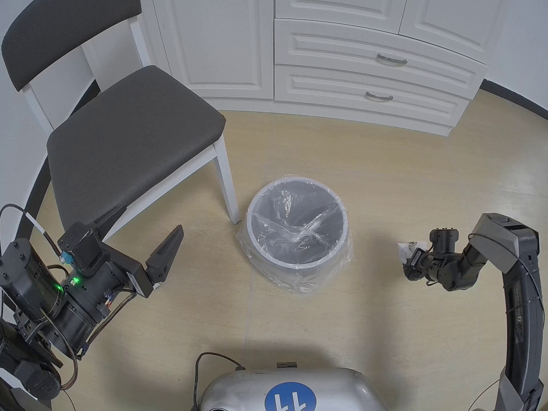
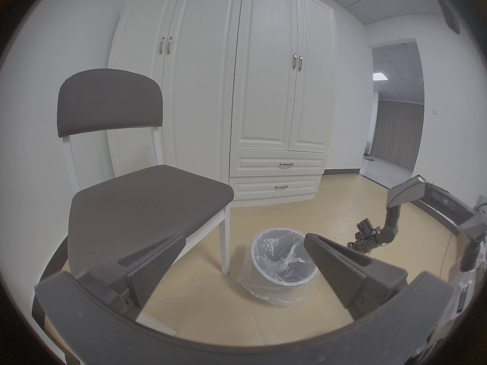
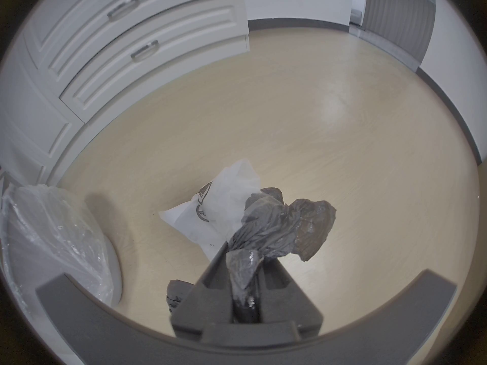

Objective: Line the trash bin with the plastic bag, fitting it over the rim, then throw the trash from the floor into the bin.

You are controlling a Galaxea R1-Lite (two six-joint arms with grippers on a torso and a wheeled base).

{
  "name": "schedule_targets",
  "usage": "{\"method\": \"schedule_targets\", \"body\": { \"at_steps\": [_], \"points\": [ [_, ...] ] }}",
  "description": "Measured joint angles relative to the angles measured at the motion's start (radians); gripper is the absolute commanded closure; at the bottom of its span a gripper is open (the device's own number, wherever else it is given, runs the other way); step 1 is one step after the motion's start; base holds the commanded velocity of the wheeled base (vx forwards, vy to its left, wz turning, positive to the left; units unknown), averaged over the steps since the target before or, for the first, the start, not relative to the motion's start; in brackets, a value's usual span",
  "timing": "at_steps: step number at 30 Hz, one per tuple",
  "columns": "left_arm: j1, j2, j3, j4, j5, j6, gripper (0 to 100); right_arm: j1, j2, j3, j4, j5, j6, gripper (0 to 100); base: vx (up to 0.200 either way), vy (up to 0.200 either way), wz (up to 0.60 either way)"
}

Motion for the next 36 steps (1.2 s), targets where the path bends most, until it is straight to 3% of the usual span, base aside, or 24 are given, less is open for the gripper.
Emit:
{"method": "schedule_targets", "body": {
  "at_steps": [10, 18, 23, 29, 36],
  "points": [
    [0.005, -0.029, 0.004, 0.000, 0.001, 0.002, 0, -0.009, -0.274, 0.291, -0.026, 0.014, -0.131, 100, 0.000, 0.000, 0.00],
    [0.008, -0.045, 0.007, 0.000, 0.000, 0.006, 0, 0.099, -0.543, 0.330, 0.200, 0.039, -0.211, 100, 0.000, 0.000, 0.00],
    [0.009, -0.059, 0.008, 0.001, -0.002, 0.004, 0, 0.220, -0.701, 0.260, 0.361, 0.050, -0.237, 100, 0.000, 0.000, 0.00],
    [0.028, -0.089, 0.007, 0.001, -0.001, 0.016, 0, 0.394, -0.851, 0.206, 0.419, 0.077, -0.227, 100, 0.000, 0.000, 0.00],
    [0.042, -0.132, 0.006, 0.001, 0.000, 0.069, 0, 0.479, -0.910, 0.117, 0.502, 0.080, -0.104, 100, 0.000, 0.000, 0.00]
  ]
}}
